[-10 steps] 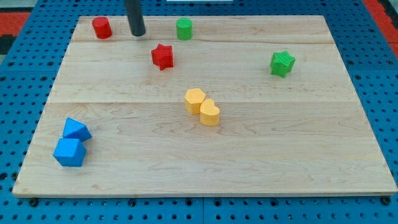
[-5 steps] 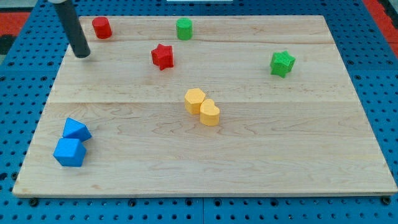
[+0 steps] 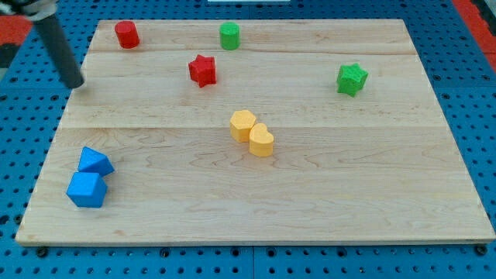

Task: Separate the blue blocks

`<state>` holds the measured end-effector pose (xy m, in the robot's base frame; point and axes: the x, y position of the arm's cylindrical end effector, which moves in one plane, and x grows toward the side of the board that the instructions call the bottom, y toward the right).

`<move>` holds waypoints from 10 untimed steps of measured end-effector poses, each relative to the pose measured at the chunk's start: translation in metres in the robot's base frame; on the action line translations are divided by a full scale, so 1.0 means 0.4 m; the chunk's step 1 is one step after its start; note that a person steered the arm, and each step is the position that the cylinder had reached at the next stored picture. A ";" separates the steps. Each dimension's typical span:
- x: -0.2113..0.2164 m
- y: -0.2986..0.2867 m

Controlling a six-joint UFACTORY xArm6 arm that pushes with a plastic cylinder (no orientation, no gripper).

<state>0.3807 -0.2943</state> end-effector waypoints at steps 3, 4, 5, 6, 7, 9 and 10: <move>0.294 -0.020; 0.345 0.002; 0.366 0.094; 0.359 0.207; 0.363 0.137; 0.535 0.041; 0.560 0.138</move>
<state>0.6049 -0.2392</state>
